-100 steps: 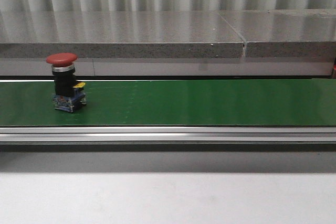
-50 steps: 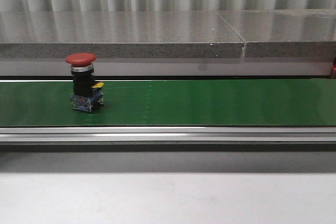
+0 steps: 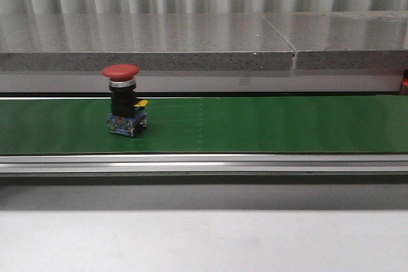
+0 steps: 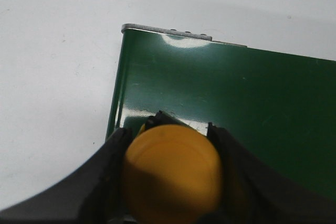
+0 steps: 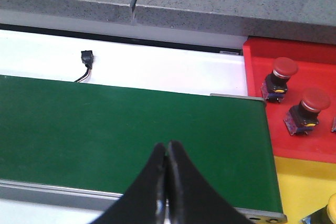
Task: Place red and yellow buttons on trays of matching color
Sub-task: 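Lower the yellow-capped button onto the belt start and open the left gripper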
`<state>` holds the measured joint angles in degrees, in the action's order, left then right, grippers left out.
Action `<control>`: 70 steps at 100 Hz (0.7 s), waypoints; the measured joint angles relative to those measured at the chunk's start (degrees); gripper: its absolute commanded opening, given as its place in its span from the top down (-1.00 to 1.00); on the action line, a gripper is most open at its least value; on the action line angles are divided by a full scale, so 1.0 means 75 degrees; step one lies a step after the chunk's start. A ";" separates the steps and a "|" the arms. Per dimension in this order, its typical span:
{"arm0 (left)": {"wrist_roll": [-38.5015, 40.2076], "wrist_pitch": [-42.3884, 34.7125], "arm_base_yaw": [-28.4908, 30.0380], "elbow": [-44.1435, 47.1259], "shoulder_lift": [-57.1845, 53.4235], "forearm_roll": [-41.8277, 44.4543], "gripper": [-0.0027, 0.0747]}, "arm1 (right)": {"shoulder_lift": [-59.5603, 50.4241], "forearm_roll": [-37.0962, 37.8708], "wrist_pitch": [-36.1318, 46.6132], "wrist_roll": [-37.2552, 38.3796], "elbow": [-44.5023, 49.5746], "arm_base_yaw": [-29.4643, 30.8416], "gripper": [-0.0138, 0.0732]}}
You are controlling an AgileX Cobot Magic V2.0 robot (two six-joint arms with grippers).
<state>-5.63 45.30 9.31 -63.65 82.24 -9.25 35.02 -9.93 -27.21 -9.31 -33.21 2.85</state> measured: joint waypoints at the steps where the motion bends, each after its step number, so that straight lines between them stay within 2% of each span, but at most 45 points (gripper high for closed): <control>1: 0.0000 0.0000 0.0000 0.0000 0.0015 0.0000 0.98 | 0.0000 0.0000 0.0000 0.0000 0.0000 0.0000 0.84; 28: 0.0000 -0.0097 0.0000 0.0000 0.0600 -0.0145 0.97 | 0.0000 0.0000 0.0000 0.0000 0.0000 0.0000 0.84; 36: 0.0000 -0.0130 0.0000 0.0000 0.0635 -0.0146 0.89 | 0.0000 0.0000 0.0000 0.0000 0.0000 0.0000 0.84; 48: 0.0000 -0.0150 0.0000 0.0000 0.0635 -0.0163 0.48 | 0.0000 0.0000 0.0000 0.0000 0.0000 0.0000 0.84; 62: 0.0000 -0.0130 0.0000 0.0000 0.0635 -0.0163 -0.23 | 0.0000 0.0000 0.0000 0.0000 0.0000 0.0000 0.84; 70: 0.0000 -0.0053 0.0000 0.0000 0.0635 -0.0175 -0.46 | 0.0000 0.0000 0.0000 0.0000 0.0000 0.0000 0.84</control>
<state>-5.63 44.90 9.31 -63.65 87.00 -10.56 35.02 -9.93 -27.21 -9.31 -33.21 2.85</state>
